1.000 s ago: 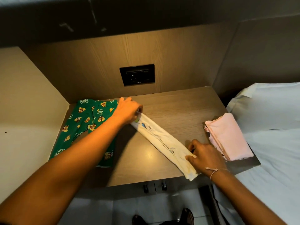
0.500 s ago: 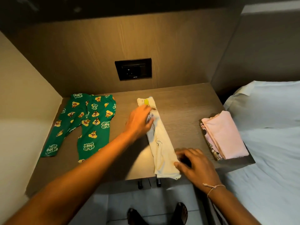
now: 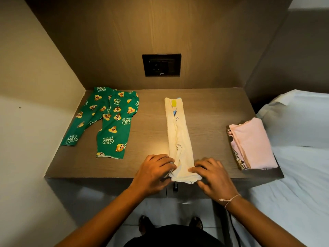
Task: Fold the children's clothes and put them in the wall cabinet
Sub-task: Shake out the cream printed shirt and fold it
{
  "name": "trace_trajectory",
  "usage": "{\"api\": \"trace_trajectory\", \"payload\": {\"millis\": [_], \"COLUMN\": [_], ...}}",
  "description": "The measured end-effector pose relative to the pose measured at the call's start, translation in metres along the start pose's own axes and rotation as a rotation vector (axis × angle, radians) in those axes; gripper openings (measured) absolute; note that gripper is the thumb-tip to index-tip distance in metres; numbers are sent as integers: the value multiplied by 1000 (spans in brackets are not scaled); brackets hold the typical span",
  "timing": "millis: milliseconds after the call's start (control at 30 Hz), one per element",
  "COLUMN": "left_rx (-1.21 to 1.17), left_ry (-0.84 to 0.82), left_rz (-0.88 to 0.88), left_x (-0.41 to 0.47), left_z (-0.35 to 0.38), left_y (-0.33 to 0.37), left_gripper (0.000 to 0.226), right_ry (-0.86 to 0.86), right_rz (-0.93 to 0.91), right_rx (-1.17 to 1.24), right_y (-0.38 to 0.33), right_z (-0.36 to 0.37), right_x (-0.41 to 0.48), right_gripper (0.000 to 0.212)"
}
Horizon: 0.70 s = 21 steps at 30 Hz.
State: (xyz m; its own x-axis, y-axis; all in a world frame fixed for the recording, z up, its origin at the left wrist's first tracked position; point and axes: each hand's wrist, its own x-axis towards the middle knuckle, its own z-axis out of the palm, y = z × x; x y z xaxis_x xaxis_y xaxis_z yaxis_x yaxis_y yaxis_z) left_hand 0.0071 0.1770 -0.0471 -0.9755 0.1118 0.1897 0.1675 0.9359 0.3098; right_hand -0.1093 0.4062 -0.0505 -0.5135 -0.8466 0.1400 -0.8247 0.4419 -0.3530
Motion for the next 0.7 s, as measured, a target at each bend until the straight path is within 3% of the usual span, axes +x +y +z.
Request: {"api": "trace_trajectory", "payload": {"millis": [133, 267, 367, 433, 567, 700], "left_rx": [-196, -581, -798, -822, -755, -643], "left_ry": [83, 32, 8, 16, -77, -144], "left_rz": [-134, -336, -365, -418, -639, -798], "left_x": [-15, -26, -13, 5, 54, 101], "left_z": [-7, -37, -70, -84, -85, -65], "left_y": [10, 24, 29, 21, -18, -56], "left_gripper": [22, 19, 17, 22, 11, 19], "right_ry": [26, 47, 102, 124, 137, 66], "right_rz": [47, 152, 201, 256, 398, 517], "right_rx": [199, 479, 556, 559, 442, 381], "right_y": [-17, -37, -47, -47, -29, -3], "right_z": [-15, -48, -75, -84, -77, -53], "right_x": [-9, -13, 3, 25, 87, 145], "right_gripper": [29, 26, 25, 19, 34, 23]}}
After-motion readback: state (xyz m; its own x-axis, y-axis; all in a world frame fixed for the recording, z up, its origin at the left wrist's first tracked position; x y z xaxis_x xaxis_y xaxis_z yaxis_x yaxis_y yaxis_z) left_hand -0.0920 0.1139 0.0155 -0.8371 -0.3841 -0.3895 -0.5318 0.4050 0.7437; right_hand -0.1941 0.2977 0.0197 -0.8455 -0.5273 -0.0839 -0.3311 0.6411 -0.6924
